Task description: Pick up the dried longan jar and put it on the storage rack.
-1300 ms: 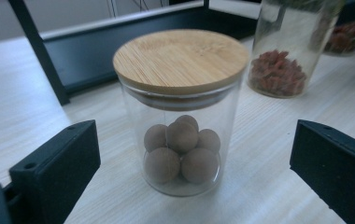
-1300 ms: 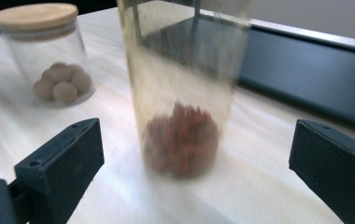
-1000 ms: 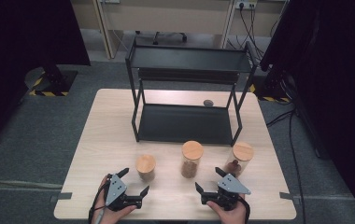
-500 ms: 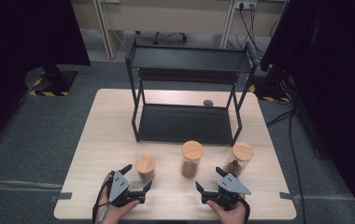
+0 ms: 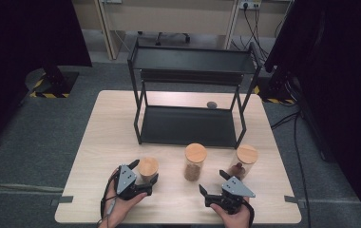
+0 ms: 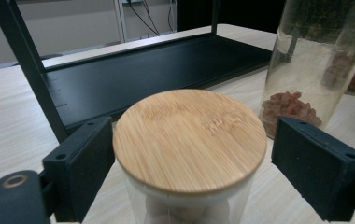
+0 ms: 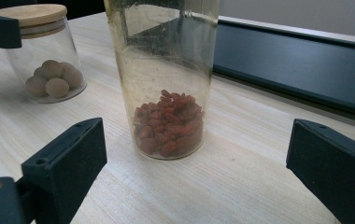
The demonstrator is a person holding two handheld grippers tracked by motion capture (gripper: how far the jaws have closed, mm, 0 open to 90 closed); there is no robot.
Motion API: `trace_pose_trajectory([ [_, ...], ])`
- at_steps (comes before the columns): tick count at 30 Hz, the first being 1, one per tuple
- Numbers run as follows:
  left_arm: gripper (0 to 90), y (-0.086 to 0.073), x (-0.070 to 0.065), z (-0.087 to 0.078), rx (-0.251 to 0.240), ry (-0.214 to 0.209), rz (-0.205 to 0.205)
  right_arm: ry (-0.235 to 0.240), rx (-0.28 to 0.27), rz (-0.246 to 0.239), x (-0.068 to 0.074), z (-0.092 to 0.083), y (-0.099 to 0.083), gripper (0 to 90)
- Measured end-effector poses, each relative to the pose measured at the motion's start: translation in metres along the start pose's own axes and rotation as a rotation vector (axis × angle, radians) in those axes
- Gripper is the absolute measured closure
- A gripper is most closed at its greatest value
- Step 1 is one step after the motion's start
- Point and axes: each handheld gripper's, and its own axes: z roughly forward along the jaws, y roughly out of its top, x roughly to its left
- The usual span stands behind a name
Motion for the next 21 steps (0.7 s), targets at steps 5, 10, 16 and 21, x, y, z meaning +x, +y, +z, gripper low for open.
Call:
trace_pose_trajectory([
  [5, 16.3, -0.0009, 0.0008, 0.0046, 0.014, -0.005, -0.004, 0.001, 0.001, 0.001, -0.0002, 0.0001, 0.0000, 5.4],
  [10, 21.1, -0.0023, 0.0024, 0.0058, 0.017, -0.003, -0.006, -0.001, 0.004, -0.009, 0.0009, 0.0004, 0.0002, 5.5],
  [16, 23.3, -0.0031, 0.0042, 0.0068, 0.003, -0.006, -0.008, 0.001, 0.002, 0.007, -0.0009, 0.0003, 0.0001, 5.6],
  [21, 23.5, -0.0022, 0.0044, 0.0072, 0.007, -0.007, -0.010, 0.001, 0.002, 0.010, -0.0011, 0.0001, 0.0001, 5.7],
])
